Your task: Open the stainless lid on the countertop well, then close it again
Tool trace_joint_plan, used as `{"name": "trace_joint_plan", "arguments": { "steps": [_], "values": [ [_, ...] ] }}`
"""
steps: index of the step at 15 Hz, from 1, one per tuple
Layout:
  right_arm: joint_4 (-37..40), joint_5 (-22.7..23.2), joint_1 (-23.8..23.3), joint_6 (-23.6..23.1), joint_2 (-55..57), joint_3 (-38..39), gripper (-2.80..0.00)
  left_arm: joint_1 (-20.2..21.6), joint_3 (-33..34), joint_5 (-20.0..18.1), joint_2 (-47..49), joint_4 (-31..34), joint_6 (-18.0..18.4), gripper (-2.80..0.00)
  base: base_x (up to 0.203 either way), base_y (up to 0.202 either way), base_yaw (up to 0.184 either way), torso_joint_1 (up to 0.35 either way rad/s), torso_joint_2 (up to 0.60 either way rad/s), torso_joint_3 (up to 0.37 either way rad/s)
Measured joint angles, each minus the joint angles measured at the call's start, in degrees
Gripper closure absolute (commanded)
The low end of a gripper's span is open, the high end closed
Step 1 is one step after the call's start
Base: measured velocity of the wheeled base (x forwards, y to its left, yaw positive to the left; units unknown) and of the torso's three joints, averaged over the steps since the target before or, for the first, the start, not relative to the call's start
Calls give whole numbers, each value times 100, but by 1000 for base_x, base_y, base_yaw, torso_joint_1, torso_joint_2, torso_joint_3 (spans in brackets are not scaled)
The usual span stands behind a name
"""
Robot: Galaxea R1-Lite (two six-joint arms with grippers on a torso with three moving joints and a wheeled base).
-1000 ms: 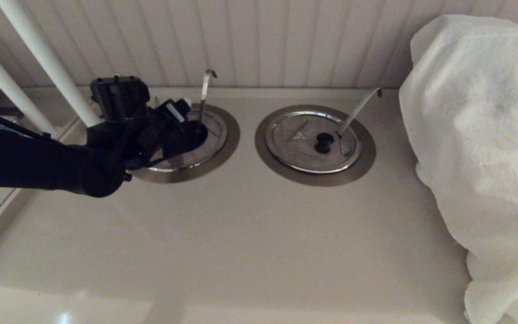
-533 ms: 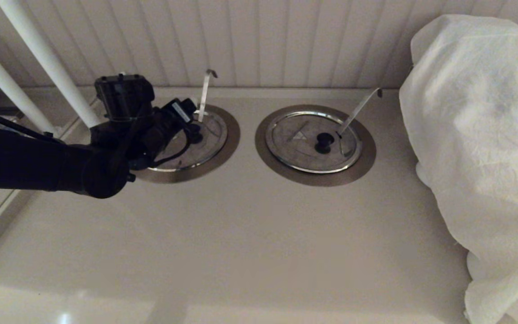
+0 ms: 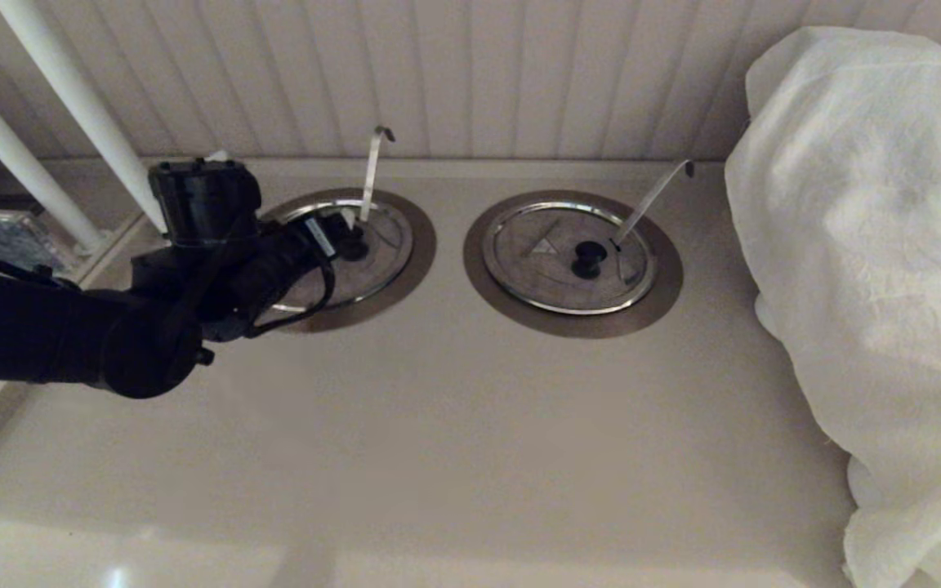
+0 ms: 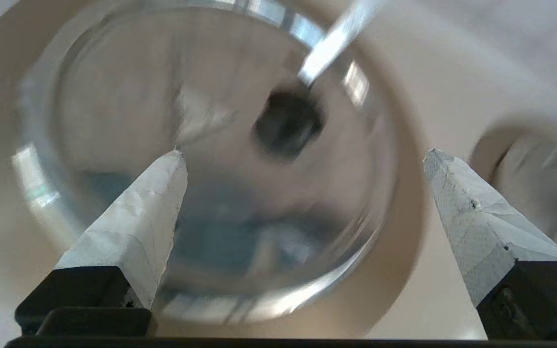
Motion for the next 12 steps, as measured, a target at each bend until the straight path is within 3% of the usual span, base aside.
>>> {"name": "trace_joint_plan", "arguments": {
  "steps": [1, 2, 4, 8, 12],
  "values": [
    [0, 0, 0, 5, 0, 0, -280, 1, 289, -123, -132, -4, 243, -280, 0, 0, 0, 0, 0, 0],
    [0, -1, 0, 0, 0, 0, -280, 4, 580, -264, -272, -11, 487, 0, 0, 0, 0, 0, 0, 0],
    [0, 0, 0, 2, 0, 0, -280, 12, 1148, -433, -622, -34, 1049, 0, 0, 0, 0, 0, 0, 0],
    [0, 0, 0, -1, 0, 0, -280, 9, 1938, -547, -1629, -101, 1769, 0, 0, 0, 0, 0, 0, 0],
    [0, 0, 0, 0, 0, 0, -280, 11, 2533, -354, -3004, 233, 2520, 0, 0, 0, 0, 0, 0, 0]
  ]
}}
